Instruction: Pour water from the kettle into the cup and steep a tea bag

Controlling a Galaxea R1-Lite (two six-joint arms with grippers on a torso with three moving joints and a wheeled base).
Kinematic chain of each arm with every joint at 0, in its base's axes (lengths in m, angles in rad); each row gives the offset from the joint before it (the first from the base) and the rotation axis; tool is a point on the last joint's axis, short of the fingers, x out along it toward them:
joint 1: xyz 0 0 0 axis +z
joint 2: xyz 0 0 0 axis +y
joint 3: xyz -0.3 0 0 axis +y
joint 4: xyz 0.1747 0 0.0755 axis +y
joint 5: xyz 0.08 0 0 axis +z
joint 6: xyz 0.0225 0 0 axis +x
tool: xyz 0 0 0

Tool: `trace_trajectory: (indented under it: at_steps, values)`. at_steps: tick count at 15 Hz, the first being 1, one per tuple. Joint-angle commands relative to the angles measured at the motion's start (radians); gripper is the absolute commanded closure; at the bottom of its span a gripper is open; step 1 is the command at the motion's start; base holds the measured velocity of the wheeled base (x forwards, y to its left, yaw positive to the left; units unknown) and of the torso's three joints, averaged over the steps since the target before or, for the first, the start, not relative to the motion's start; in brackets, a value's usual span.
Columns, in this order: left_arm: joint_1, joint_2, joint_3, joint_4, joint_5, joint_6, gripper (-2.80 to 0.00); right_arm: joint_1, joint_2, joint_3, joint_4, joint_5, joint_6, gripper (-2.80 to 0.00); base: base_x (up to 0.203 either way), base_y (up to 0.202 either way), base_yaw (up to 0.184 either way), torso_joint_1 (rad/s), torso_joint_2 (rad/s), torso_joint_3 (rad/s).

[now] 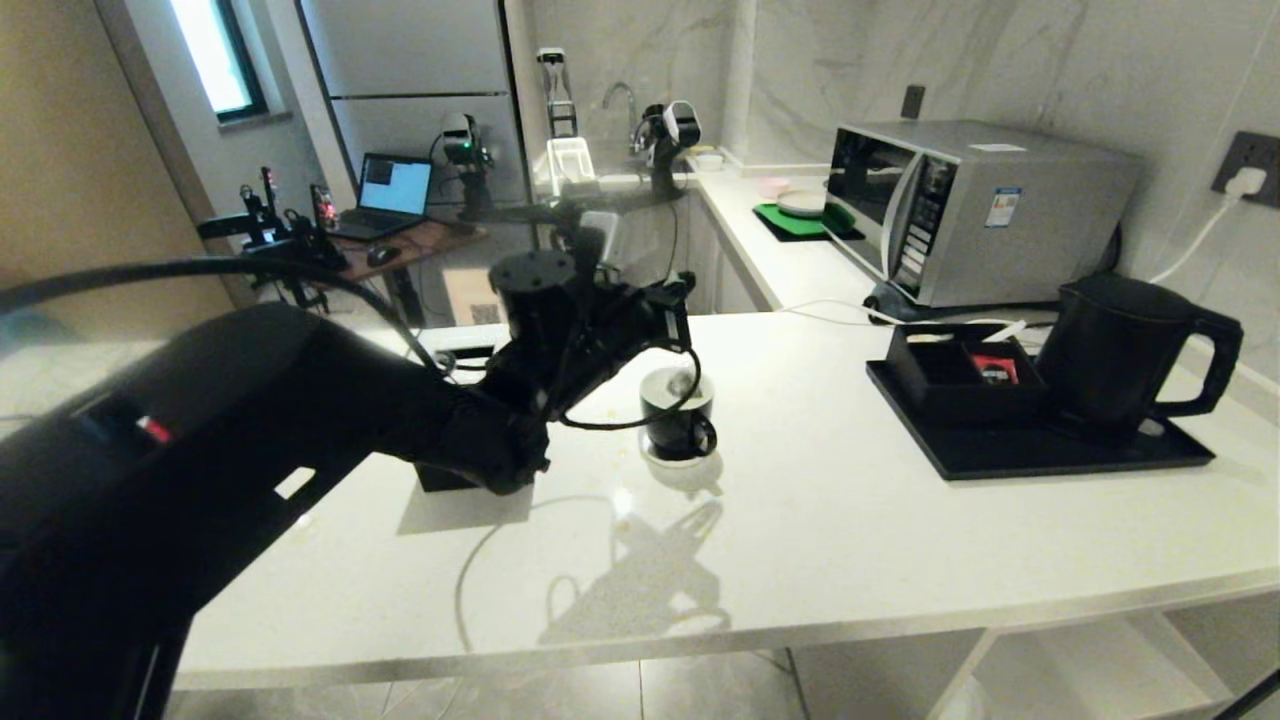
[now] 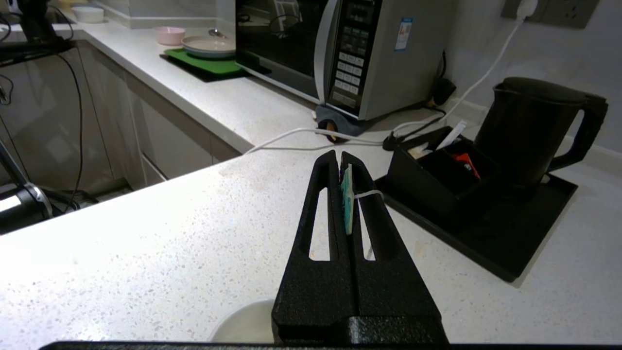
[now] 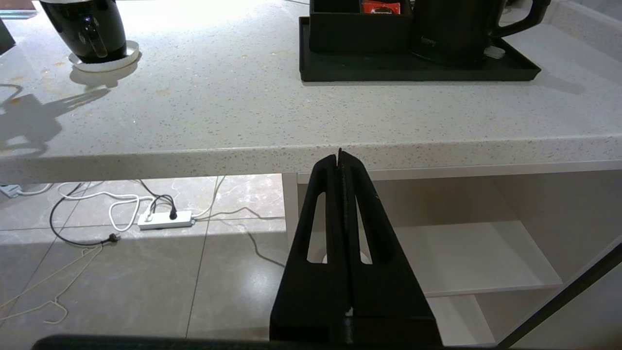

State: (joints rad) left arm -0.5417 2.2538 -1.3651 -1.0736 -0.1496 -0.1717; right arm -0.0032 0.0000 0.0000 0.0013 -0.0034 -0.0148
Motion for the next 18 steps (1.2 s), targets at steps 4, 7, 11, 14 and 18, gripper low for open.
trace_trajectory:
  at_steps: [4, 7, 11, 14, 18]
  values:
    - [0.000, 0.051, 0.000, -0.008, 0.005, -0.002, 0.00, 0.000, 0.002, 0.000, 0.000, 0.000, -0.001, 0.00, 0.000, 0.000, 0.000, 0.000, 0.00, 0.000]
    - [0.005, 0.079, -0.002, -0.009, 0.007, 0.000, 0.00, 0.000, 0.002, 0.000, 0.000, 0.000, -0.001, 0.00, 0.000, 0.000, 0.000, 0.000, 0.00, 0.000]
    - [0.005, 0.111, -0.002, -0.009, 0.004, 0.000, 0.00, 0.000, 0.002, 0.000, 0.000, 0.000, -0.001, 0.00, 0.000, 0.000, 0.000, 0.000, 0.00, 0.000]
    - [0.005, 0.136, -0.002, -0.043, 0.000, -0.001, 0.00, 0.000, 0.002, 0.000, -0.001, 0.000, -0.001, 0.00, 0.000, 0.000, 0.000, 0.000, 0.00, 0.000]
    - [0.005, 0.164, 0.000, -0.080, 0.005, -0.002, 0.00, 0.000, 0.002, 0.000, 0.000, 0.000, -0.001, 0.00, 0.000, 0.000, 0.000, 0.000, 0.00, 0.000]
